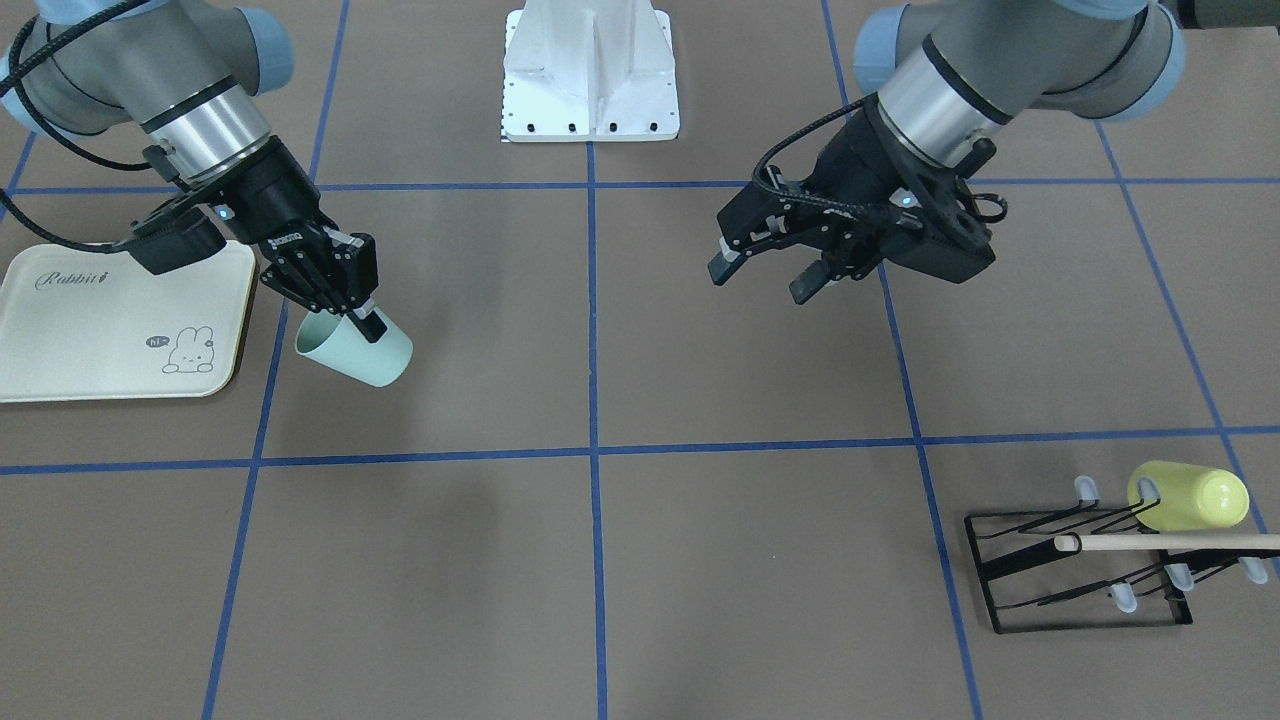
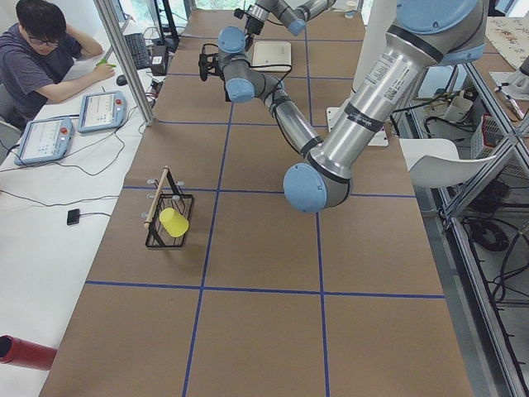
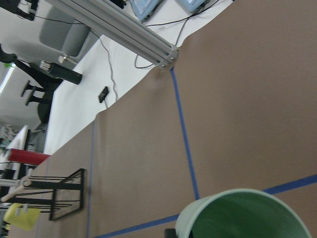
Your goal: Left arm grabs green cup and hands to right arm on tray
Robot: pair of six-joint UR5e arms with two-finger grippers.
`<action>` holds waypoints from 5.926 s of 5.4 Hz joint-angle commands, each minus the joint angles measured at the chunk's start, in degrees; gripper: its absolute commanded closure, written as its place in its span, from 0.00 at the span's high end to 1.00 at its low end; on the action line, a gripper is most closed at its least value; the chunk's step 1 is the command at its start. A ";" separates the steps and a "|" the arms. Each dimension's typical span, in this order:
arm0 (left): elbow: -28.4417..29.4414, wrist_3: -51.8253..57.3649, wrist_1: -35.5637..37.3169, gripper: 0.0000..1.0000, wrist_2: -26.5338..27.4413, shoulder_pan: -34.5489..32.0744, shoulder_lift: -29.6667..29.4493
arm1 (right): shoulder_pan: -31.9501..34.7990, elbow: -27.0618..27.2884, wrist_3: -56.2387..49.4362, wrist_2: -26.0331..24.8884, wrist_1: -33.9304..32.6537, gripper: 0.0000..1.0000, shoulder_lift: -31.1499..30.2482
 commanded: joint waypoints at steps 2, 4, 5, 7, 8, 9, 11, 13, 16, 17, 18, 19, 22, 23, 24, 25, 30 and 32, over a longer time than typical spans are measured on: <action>-1.34 28.07 11.51 1.00 0.10 -5.75 8.77 | 4.36 8.95 -24.08 2.86 -34.31 0.00 0.25; -1.16 50.22 17.68 1.00 1.68 -10.15 15.97 | 5.33 9.15 -33.97 4.95 -37.50 0.00 -4.11; -0.29 60.86 17.78 1.00 1.51 -13.13 19.41 | 6.38 9.41 -37.06 6.01 -35.75 0.00 -6.75; 7.58 75.23 17.96 1.00 0.81 -18.40 21.90 | 6.82 7.23 -37.18 6.64 -17.89 0.00 -18.50; 11.37 81.30 17.96 1.00 0.37 -23.22 23.12 | 6.83 6.08 -37.44 6.73 -12.93 0.00 -21.78; 12.36 83.45 17.87 1.00 -0.59 -28.40 25.83 | 6.83 4.16 -37.53 6.90 -7.84 0.00 -24.25; 12.20 84.42 16.92 1.00 -0.69 -34.42 33.46 | 7.27 2.20 -37.71 9.71 -0.51 0.00 -28.82; 11.85 85.23 16.47 1.00 -3.76 -35.75 33.95 | 7.09 0.11 -37.01 6.84 -0.14 0.00 -28.93; 11.06 85.22 16.47 1.00 -3.94 -35.75 34.03 | 4.91 -2.62 -29.92 3.13 4.47 0.00 -29.19; 10.71 85.22 16.47 1.00 -4.03 -35.75 34.03 | 2.98 -3.07 -26.67 1.30 6.78 0.00 -29.45; 10.70 85.22 16.47 1.00 -4.03 -35.75 34.03 | 1.92 -3.16 -26.11 0.24 6.80 0.35 -29.37; 10.70 85.14 16.47 1.00 -4.03 -35.75 34.03 | 1.91 -3.07 -26.28 0.14 6.80 0.99 -29.37; 10.70 84.96 16.47 1.00 -4.03 -35.75 34.03 | 10.29 0.52 -37.55 10.27 -1.23 1.00 -28.84; 10.70 85.48 16.38 1.00 -3.95 -35.75 34.21 | 15.91 1.05 -44.32 16.07 -5.02 1.00 -28.58; 10.36 86.01 15.51 1.00 -3.94 -35.75 35.86 | 20.84 0.80 -52.74 19.79 -9.15 1.00 -28.49; 10.27 86.02 15.41 1.00 -3.94 -35.75 36.32 | 26.28 0.45 -63.88 21.22 -15.37 1.00 -28.40; 11.23 85.32 16.03 1.00 -10.42 -35.75 39.91 | 45.58 -9.47 -95.01 24.91 -34.59 1.00 -28.05; 10.18 85.14 16.20 1.00 -10.27 -38.99 39.92 | 45.59 -9.40 -93.52 24.83 -34.51 1.00 -27.27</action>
